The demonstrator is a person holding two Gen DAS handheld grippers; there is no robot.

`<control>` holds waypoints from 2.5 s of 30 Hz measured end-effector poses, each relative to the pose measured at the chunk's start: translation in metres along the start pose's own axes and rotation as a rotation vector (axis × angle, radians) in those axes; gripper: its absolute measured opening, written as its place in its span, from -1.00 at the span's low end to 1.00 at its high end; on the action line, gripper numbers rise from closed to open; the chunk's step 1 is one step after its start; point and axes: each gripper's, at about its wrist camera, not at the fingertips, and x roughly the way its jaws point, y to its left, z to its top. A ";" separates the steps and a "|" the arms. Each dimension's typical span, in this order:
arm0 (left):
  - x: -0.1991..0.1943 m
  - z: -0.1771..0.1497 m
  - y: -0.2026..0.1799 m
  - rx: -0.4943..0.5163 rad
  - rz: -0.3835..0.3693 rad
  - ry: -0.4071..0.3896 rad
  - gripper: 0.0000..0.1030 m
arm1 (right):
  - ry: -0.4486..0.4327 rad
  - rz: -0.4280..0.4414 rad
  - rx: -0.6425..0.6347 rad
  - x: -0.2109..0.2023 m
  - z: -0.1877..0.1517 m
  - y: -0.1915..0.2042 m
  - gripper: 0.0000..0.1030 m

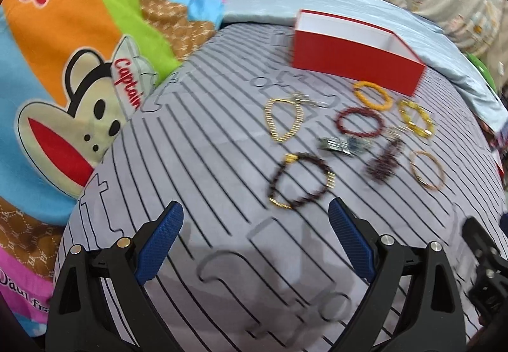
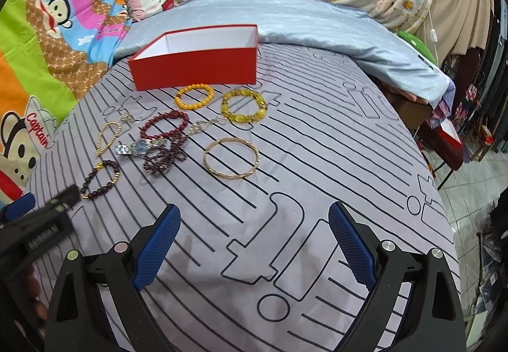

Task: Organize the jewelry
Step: 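Grasp the dark bead bracelet with the left tool while the right tool approaches the yellow amber bracelet, then grasp the yellow amber bracelet with the right tool while the left tool lifts its bracelet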

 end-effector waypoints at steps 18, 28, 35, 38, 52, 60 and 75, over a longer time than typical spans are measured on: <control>0.054 0.015 -0.015 0.059 -0.065 0.017 -0.13 | 0.036 0.023 0.024 0.035 0.018 -0.012 0.75; 0.044 0.021 -0.015 0.048 -0.160 0.010 -0.85 | 0.004 0.028 0.022 0.067 0.063 -0.012 0.65; 0.035 0.027 -0.011 0.033 -0.176 -0.003 -0.85 | 0.000 0.031 0.032 0.104 0.108 -0.009 0.36; 0.035 0.028 -0.008 0.029 -0.175 -0.001 -0.85 | 0.005 0.025 0.043 0.121 0.120 -0.010 0.22; 0.040 0.028 -0.004 0.017 -0.163 0.015 -0.85 | 0.054 0.042 0.011 0.157 0.125 -0.007 -0.76; 0.029 0.030 -0.006 0.017 -0.180 -0.002 -0.85 | 0.059 0.077 0.026 0.143 0.113 -0.012 -0.83; -0.020 0.083 -0.030 0.073 -0.286 -0.107 -0.85 | -0.092 0.185 0.026 0.043 0.142 -0.025 -0.83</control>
